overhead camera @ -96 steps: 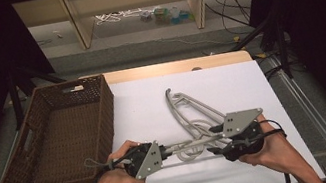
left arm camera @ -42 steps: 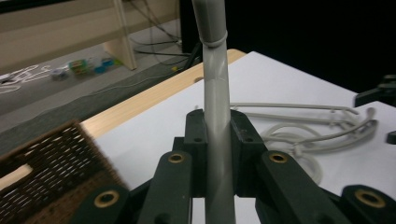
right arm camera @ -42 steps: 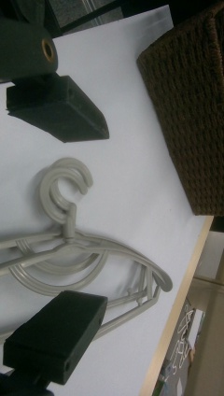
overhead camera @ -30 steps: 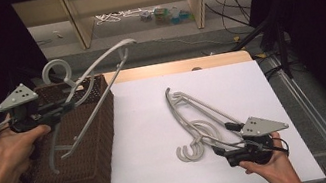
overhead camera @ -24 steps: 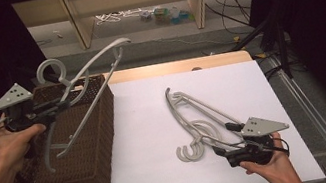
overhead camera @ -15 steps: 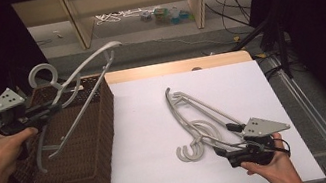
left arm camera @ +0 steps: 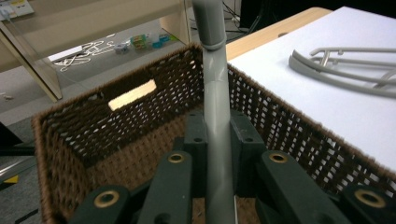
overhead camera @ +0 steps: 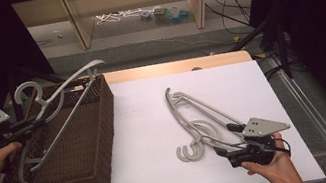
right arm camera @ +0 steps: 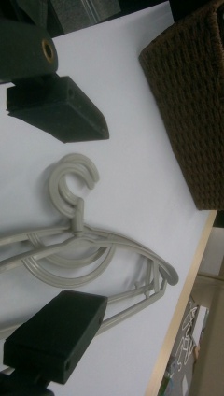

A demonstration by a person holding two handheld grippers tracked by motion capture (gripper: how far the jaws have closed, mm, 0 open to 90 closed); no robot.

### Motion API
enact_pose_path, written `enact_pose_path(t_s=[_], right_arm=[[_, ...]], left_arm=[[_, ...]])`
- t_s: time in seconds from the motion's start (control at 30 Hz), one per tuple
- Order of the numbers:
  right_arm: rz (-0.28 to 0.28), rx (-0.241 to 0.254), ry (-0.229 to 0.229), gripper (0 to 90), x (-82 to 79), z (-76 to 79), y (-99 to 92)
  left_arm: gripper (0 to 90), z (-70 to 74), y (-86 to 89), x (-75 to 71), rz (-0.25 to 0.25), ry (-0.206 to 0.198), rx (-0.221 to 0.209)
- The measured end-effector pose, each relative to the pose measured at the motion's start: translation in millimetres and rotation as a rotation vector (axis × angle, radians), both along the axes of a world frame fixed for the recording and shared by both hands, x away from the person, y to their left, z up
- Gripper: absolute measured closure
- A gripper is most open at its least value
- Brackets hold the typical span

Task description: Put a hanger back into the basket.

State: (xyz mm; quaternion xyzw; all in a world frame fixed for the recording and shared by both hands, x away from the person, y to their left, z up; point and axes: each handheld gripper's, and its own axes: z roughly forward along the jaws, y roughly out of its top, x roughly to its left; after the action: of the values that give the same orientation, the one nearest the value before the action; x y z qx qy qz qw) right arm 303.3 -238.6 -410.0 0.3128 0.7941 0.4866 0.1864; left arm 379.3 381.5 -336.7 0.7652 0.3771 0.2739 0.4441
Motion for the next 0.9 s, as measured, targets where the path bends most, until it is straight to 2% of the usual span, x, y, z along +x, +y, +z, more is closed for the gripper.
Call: enact_pose_path(t_s=[0.07,0.17,0.2,0.47,0.53,0.57,0.6,0.63,0.73,0.77,0.8,0.87,0.9], right_arm=[[0.003,0.003,0.004,17.9,0.6,-0.3,-0.2],[-0.001,0.008,-0.004,17.9,1.1,-2.4,1.0],[0.001,0.002,0.006,17.9,0.9,-1.8,0.4],[0.002,0.001,0.003,17.9,0.9,-1.2,0.1],[0.002,0.000,0.004,17.9,1.0,-1.3,0.0],[0.000,0.007,-0.003,17.9,1.5,-2.1,0.7],[0.000,0.007,-0.003,17.9,1.5,-2.1,0.7],[0.003,0.000,0.013,17.9,1.1,-1.8,0.2],[0.000,-0.016,0.019,17.9,0.9,-1.2,-0.5],[0.000,-0.015,0.020,17.9,0.9,-1.3,-0.6],[0.003,-0.001,0.011,17.9,1.5,-2.4,0.0],[0.006,-0.002,0.013,17.9,1.6,-1.7,-0.6],[0.006,-0.002,0.012,17.9,1.5,-1.5,-0.7]], left_arm=[[79.4,-3.6,4.4,-1.8,-0.001,0.003,-0.005],[79.5,-7.8,10.1,-5.6,0.007,0.014,0.015],[79.5,-7.8,10.1,-5.6,0.007,0.014,0.015],[79.5,-20.9,19.4,-5.4,0.056,0.077,0.034],[79.5,-23.7,19.4,-1.4,0.064,0.102,0.051],[79.4,-25.4,16.9,1.8,0.070,0.129,0.067],[79.4,-25.4,16.9,1.8,0.070,0.129,0.067],[79.4,-25.1,17.2,6.8,0.041,0.166,0.153],[79.3,-30.9,9.9,12.2,0.055,0.169,0.135],[79.3,-32.1,9.8,15.3,0.039,0.185,0.169],[79.4,-34.5,7.8,17.3,0.045,0.186,0.158],[79.3,-38.1,7.0,21.6,0.046,0.205,0.178],[79.3,-40.2,7.8,24.8,0.043,0.225,0.210]])
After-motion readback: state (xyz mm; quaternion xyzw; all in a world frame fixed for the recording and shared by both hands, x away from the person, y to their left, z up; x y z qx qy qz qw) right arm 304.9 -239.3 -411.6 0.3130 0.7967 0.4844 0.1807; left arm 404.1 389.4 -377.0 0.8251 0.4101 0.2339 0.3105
